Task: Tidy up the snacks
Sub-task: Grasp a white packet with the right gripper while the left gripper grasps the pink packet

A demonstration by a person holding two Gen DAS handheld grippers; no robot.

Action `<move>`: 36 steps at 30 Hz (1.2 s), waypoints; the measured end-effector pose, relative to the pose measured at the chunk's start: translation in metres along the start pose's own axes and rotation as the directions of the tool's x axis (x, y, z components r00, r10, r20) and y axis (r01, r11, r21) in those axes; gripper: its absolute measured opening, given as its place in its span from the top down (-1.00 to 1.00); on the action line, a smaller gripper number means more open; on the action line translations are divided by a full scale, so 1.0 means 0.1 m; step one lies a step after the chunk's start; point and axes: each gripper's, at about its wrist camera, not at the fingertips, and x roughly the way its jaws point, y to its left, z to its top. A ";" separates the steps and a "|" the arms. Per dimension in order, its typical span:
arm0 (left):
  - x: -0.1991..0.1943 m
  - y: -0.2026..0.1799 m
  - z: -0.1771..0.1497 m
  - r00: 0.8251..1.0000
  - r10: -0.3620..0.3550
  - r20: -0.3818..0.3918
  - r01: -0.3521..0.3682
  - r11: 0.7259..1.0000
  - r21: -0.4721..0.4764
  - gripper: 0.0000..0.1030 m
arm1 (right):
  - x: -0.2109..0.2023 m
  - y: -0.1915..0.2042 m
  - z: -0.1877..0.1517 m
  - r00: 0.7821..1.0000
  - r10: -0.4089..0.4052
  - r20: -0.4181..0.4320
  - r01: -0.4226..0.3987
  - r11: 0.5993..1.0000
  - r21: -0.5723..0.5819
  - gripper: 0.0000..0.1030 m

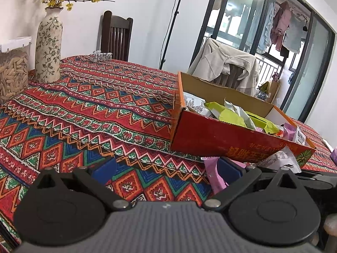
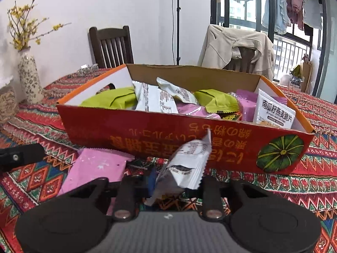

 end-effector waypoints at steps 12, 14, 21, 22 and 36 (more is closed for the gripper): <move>0.04 -0.10 0.01 0.999 0.032 -0.037 -0.031 0.999 0.033 -1.00 | -0.43 -0.40 -0.02 0.994 -0.042 0.104 0.036 0.997 0.068 0.65; 0.02 -0.15 0.03 0.999 0.024 -0.047 -0.023 0.999 0.039 -1.00 | -0.50 -0.49 -0.05 0.992 -0.056 0.114 0.048 0.996 0.069 0.65; 0.02 -0.50 0.07 0.998 -0.003 -0.070 0.008 0.997 0.082 -1.00 | -0.62 -0.77 -0.17 0.986 -0.104 0.132 0.092 0.991 0.098 0.65; 0.04 -0.56 0.07 0.997 -0.005 -0.079 0.012 0.996 0.092 -1.00 | -0.63 -0.81 -0.18 0.985 -0.108 0.134 0.093 0.990 0.110 0.65; 0.36 -1.15 -0.09 0.978 0.087 -0.187 -0.044 0.973 0.226 -1.00 | -0.58 -0.98 -0.34 0.988 -0.085 0.132 0.061 0.982 0.177 0.65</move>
